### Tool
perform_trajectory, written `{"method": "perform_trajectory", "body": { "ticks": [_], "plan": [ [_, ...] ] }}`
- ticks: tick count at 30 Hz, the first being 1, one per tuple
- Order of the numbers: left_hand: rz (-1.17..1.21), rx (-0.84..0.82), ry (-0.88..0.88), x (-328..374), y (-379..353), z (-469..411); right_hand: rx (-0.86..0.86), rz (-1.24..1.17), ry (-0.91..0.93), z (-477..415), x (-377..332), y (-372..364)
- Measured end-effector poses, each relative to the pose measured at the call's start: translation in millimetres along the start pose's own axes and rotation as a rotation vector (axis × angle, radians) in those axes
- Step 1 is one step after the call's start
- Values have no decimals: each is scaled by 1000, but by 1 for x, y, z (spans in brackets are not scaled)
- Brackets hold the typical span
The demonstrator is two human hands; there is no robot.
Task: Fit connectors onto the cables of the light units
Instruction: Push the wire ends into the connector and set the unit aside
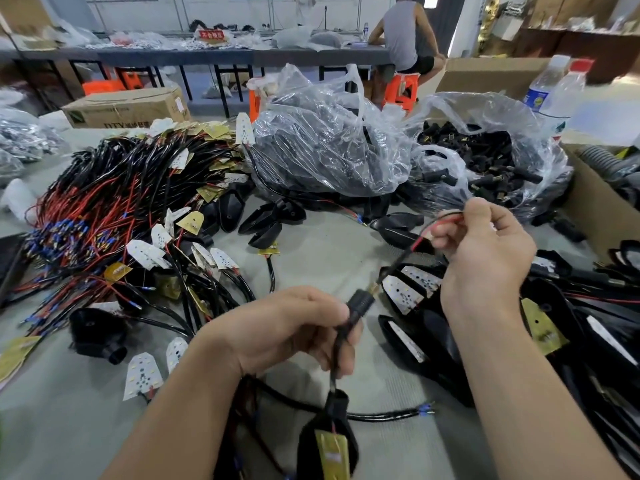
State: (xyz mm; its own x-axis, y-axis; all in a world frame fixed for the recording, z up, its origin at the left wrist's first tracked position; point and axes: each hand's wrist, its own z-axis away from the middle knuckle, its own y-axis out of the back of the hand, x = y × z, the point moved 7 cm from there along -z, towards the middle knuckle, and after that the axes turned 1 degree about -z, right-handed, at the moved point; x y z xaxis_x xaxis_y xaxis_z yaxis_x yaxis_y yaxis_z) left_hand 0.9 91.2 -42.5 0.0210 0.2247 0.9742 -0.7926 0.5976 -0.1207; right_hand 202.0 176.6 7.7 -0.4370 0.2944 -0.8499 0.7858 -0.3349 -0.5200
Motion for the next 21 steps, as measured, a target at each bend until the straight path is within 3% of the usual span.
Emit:
{"method": "perform_trajectory", "body": {
  "ticks": [3, 5, 8, 10, 14, 21],
  "plan": [
    [216, 283, -28, -1, 22, -3, -105, -147, -262, 9, 18, -15],
    [279, 427, -64, -2, 33, -5, -262, -71, -409, 24, 32, -29],
    [306, 515, -99, -2, 37, -8, -667, 389, -339, 56, 50, -52],
    [293, 513, -106, -2, 35, -9, -777, 486, -284, 68, 56, -59],
    [236, 452, -101, -2, 31, -10, -721, 454, -237, 62, 50, -58],
    [104, 253, -41, -10, 29, -8, -429, 104, -208, 31, 31, -41]
  ]
}}
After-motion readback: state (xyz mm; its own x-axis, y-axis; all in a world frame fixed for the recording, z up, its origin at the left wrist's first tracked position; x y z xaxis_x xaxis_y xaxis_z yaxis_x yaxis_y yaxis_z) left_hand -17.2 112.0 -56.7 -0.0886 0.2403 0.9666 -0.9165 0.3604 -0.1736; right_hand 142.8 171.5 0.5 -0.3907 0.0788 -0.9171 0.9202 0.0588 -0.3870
